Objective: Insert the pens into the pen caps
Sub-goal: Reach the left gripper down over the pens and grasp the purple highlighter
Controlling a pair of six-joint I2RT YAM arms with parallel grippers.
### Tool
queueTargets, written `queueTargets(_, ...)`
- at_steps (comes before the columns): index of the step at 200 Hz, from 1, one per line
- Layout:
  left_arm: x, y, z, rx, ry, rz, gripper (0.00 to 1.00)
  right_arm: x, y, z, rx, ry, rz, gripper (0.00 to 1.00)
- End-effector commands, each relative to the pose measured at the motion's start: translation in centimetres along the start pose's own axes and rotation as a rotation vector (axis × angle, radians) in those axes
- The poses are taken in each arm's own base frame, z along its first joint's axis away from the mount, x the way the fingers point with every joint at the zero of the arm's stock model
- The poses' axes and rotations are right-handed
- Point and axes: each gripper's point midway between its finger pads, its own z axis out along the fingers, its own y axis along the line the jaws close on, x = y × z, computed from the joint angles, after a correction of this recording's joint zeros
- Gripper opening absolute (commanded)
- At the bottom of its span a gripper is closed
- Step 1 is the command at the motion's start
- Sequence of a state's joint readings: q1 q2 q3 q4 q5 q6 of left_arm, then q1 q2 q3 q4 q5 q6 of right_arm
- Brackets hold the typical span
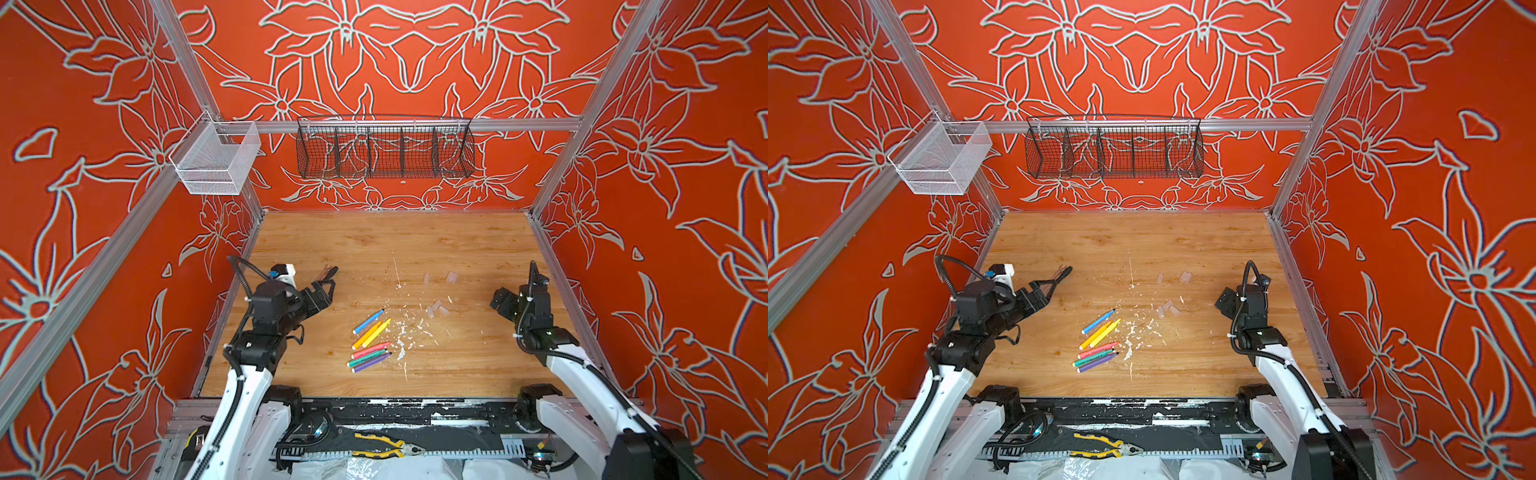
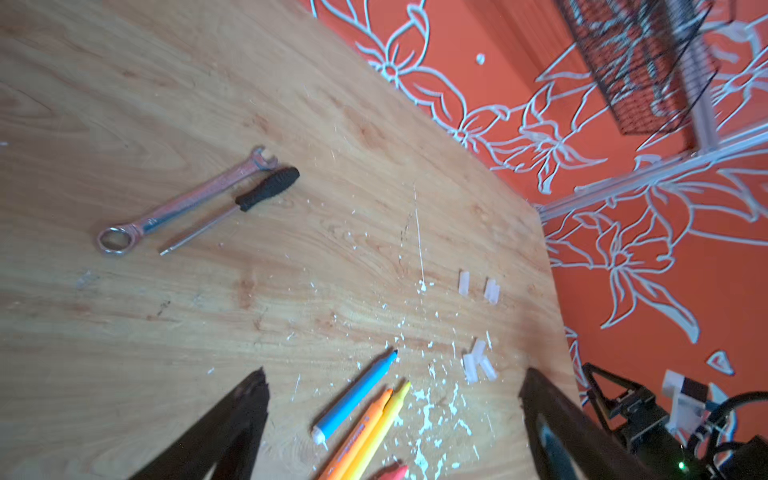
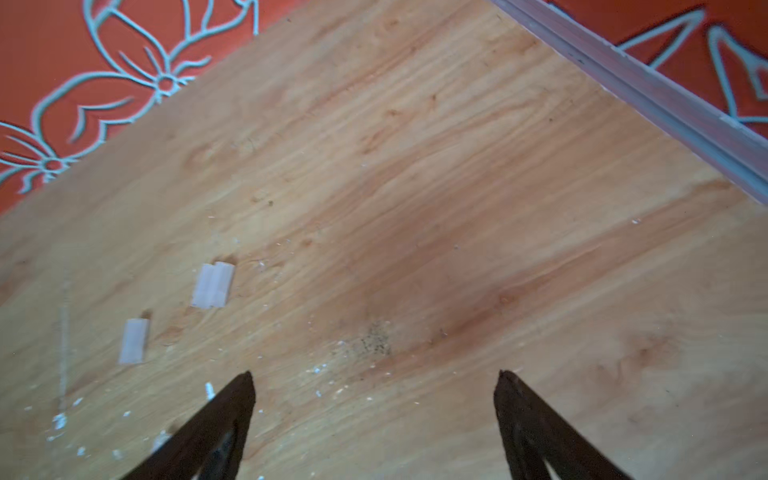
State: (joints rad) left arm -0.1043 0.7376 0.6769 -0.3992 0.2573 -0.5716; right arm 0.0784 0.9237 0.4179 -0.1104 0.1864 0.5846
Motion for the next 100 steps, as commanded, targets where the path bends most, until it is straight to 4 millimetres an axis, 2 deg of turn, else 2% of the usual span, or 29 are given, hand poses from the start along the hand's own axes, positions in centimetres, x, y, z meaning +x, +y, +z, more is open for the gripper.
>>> queueTargets(1,2.5,-1.7,0.0,-0.096,0.097,0.206,0.9,-1.8,-0.1,0.2,0.05,-0.045,0.011,0.91)
queueTargets(14,4.5,-2.6,0.1,-0.14,0.142,0.331,0.9,-1.7,-0.1,0.5,0.053,-0.043,0.011,0.9)
queueTargets(27,6.6,-2.6,0.1,-0.176,0.211,0.419,0.88,-1.7,0.1,0.6,0.049,-0.038,0.009,0.9)
queueTargets(61,12.9,-2.6,-0.1,-0.177,0.402,0.473,0.76,-1.4,0.3,0.9,0.042,-0.023,0.003,0.87)
queueTargets(83,16.1,-3.5,-0.7,-0.149,0.467,0.555,0.73,-1.4,0.3,0.8,0.038,-0.027,0.007,0.86)
queueTargets(100,18.2,-3.2,-0.8,-0.181,0.524,0.617,0.73,-1.3,0.4,0.7,0.029,-0.029,0.006,0.86)
